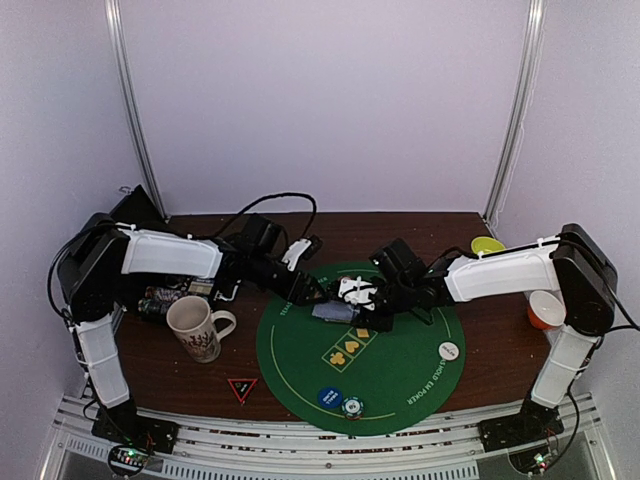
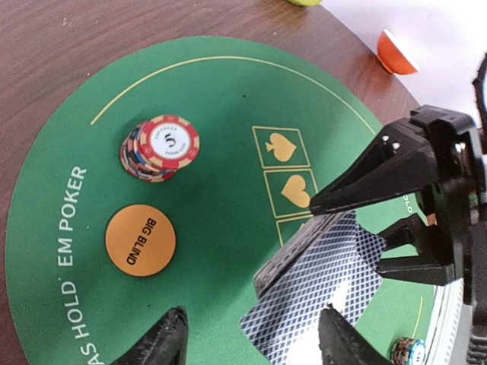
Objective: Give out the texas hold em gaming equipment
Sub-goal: Pick up the poker card from the face-down deck piles.
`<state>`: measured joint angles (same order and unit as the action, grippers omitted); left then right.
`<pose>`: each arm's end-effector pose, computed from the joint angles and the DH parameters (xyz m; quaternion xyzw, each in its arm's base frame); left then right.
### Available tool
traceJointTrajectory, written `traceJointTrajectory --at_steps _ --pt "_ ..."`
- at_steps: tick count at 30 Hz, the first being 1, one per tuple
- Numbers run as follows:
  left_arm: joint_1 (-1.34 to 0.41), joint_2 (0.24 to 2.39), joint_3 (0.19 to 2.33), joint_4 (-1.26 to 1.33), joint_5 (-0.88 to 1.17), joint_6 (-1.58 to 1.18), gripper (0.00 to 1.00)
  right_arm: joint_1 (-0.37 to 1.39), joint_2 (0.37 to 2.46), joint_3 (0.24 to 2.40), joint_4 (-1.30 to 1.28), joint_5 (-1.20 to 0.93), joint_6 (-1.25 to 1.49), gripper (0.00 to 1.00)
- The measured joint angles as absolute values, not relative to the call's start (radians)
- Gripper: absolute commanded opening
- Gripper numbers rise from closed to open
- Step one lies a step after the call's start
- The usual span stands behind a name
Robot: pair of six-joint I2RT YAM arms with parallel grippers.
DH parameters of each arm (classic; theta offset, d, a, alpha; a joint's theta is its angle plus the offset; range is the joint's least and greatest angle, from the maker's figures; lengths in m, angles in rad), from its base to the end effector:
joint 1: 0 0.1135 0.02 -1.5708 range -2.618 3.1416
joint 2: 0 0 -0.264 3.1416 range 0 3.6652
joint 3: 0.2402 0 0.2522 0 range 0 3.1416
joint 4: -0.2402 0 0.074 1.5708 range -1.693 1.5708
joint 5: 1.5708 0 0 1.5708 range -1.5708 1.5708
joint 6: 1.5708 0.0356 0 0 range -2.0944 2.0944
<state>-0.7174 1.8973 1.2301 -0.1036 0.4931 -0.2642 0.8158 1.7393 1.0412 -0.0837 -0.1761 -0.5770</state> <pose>0.2977 -0.2821 0.1857 0.2933 0.8490 -0.3763 0.2271 0.2476 0.2722 0.1854 -0.6158 0.6838 0.1262 0.3705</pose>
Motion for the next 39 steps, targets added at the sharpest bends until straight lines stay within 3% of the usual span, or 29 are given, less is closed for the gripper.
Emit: traceJointTrajectory --at_steps 7,14,19,39 --pt "-0.713 1.892 1.230 -0.099 0.549 -0.263 0.41 0.816 1.739 1.048 -0.087 -0.176 -0.577 0.51" --pt "-0.710 1.892 1.226 -0.107 0.562 -0.252 0.12 0.816 1.739 1.058 -0.092 -0.176 -0.577 0.51" --pt "-0.703 1.891 1.225 -0.108 0.572 -0.252 0.00 0.816 1.739 1.058 -0.096 -0.175 -0.577 0.51" --pt "-0.687 1.816 1.196 -0.050 0.715 -0.247 0.00 0.789 1.739 1.053 -0.088 -0.169 -0.570 0.51"
